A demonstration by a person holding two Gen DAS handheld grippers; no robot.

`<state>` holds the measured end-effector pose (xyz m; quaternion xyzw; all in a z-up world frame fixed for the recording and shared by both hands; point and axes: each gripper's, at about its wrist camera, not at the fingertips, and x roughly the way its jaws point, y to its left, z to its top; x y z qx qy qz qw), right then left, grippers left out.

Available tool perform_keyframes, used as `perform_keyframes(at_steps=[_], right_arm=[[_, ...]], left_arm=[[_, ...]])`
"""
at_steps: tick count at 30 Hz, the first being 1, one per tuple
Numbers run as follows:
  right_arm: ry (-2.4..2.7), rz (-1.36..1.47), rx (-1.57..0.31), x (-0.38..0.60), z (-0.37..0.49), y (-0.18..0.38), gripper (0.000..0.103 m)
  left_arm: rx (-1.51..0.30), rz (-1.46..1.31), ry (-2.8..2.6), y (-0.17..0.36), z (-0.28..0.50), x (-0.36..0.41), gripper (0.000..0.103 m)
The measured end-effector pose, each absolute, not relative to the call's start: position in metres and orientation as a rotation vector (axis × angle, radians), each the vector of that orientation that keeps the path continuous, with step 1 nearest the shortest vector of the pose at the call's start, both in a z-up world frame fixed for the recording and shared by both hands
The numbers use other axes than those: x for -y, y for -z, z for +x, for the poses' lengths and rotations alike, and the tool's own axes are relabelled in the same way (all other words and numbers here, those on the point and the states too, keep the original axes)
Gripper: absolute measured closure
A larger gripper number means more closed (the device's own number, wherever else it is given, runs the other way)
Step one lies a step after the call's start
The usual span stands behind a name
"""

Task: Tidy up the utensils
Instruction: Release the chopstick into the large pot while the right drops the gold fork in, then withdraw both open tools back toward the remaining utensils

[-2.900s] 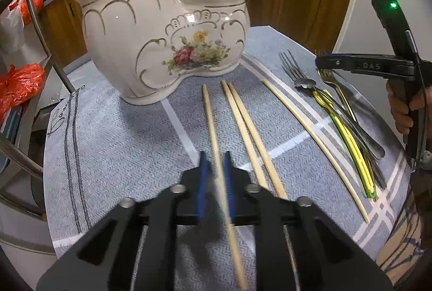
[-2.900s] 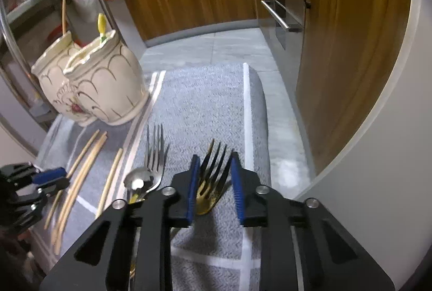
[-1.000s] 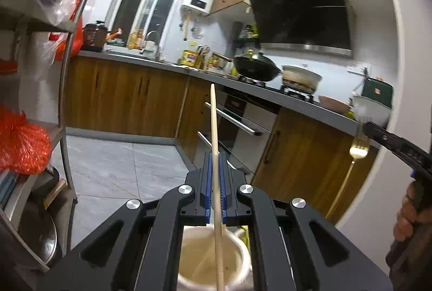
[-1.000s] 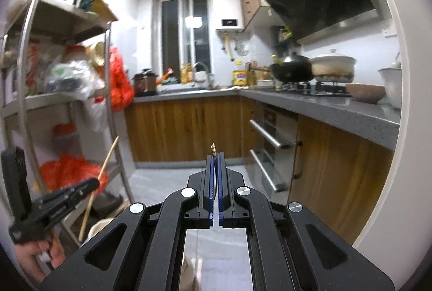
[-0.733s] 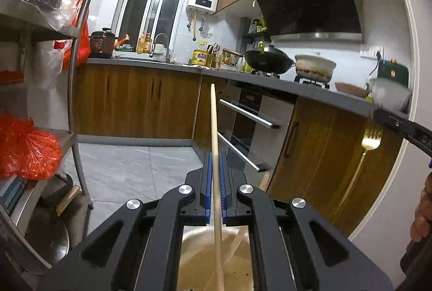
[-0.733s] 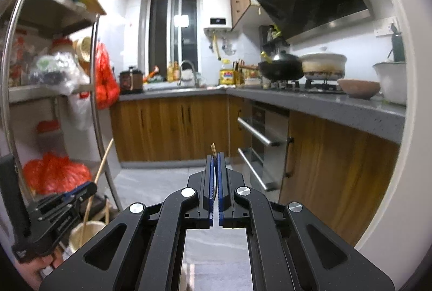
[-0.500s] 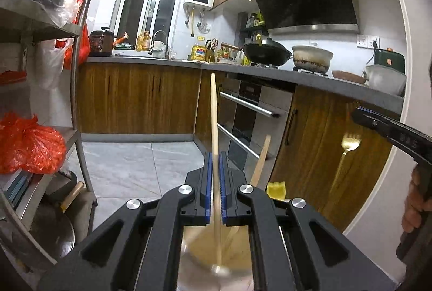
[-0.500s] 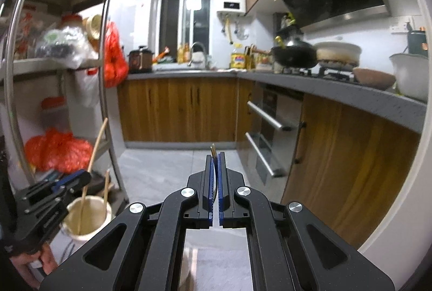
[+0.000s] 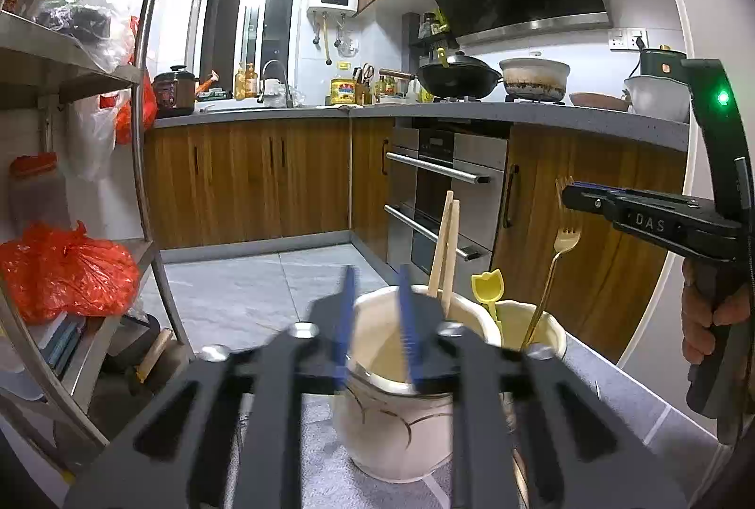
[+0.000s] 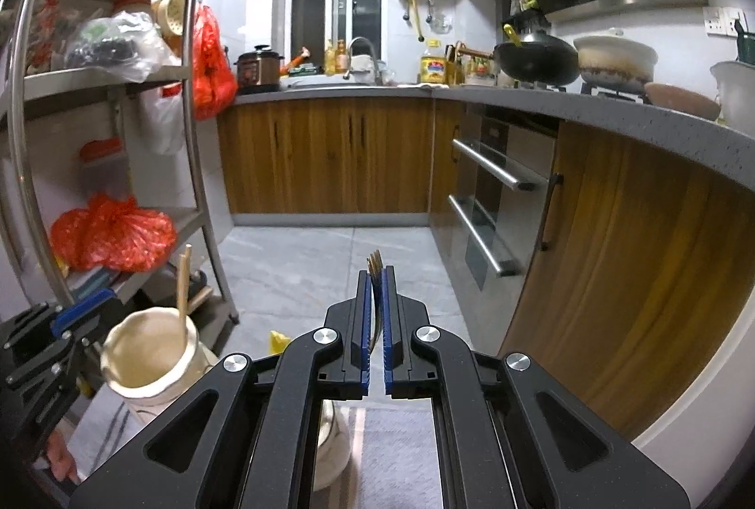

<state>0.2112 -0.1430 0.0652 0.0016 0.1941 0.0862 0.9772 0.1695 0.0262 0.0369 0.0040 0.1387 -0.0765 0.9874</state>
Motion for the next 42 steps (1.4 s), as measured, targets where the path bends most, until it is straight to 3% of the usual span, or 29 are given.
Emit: perform_keyframes(at_steps=[6,8,13,15,18,19,42], right_arm=[[-0.207,0.038,-0.362,0.151,0.203,-0.071,0.066],[-0.213,0.046,-0.358,0.154,0.201,-0.073,0.061],[-0.258,0.111,-0.350,0.167,0.191,-0.078,0.018],[-0.281,0.140,-0.351,0.172,0.187,-0.079,0.008],[-0.300,0.167,-0.359,0.179,0.182,-0.080,0.005],[-0.300,0.170,-0.363,0.180,0.180,-0.079,0.005],[-0.238,0.127,-0.487,0.214,0.126,-0.023,0.005]], left_arm=[[-0.280,0.019,0.160,-0.043,0.160,-0.025,0.075],[-0.287,0.021,0.167,-0.045,0.157,-0.024,0.066],[-0.293,0.030,0.171,-0.047,0.146,-0.024,0.034],[-0.300,0.031,0.173,-0.048,0.141,-0.024,0.023],[-0.288,0.035,0.167,-0.051,0.132,-0.023,0.006],[-0.280,0.040,0.162,-0.051,0.128,-0.023,0.006],[-0.436,0.054,0.171,-0.037,0.093,-0.028,0.006]])
